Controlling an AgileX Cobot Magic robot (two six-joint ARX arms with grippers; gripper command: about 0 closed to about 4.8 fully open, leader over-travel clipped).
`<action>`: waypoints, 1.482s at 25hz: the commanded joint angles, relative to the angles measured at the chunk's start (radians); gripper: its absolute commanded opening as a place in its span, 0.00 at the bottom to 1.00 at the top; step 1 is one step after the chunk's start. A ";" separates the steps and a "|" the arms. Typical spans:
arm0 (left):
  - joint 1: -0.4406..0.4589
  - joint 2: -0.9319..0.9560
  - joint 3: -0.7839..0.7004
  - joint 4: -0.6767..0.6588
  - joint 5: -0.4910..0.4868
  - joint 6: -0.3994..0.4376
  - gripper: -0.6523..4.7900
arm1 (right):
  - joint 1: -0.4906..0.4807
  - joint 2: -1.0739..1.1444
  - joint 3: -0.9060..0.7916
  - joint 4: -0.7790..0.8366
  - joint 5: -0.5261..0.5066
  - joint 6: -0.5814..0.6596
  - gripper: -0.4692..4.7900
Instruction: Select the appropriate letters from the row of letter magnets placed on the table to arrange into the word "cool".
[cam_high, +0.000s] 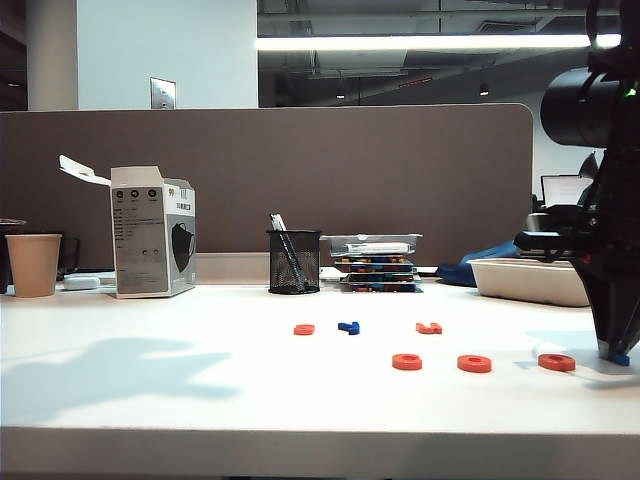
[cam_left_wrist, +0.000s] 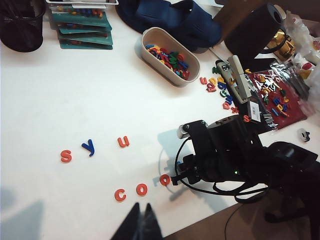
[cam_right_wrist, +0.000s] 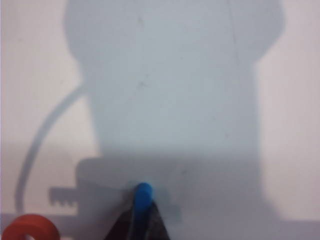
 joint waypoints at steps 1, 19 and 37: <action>0.000 -0.003 0.004 0.008 0.004 0.003 0.11 | 0.000 0.008 -0.023 -0.010 0.004 0.002 0.07; 0.000 -0.003 0.004 -0.002 0.004 0.003 0.11 | 0.000 0.006 -0.035 -0.073 -0.018 0.005 0.07; 0.000 -0.003 0.004 -0.002 0.004 0.004 0.11 | 0.000 -0.001 -0.028 -0.083 -0.018 0.005 0.23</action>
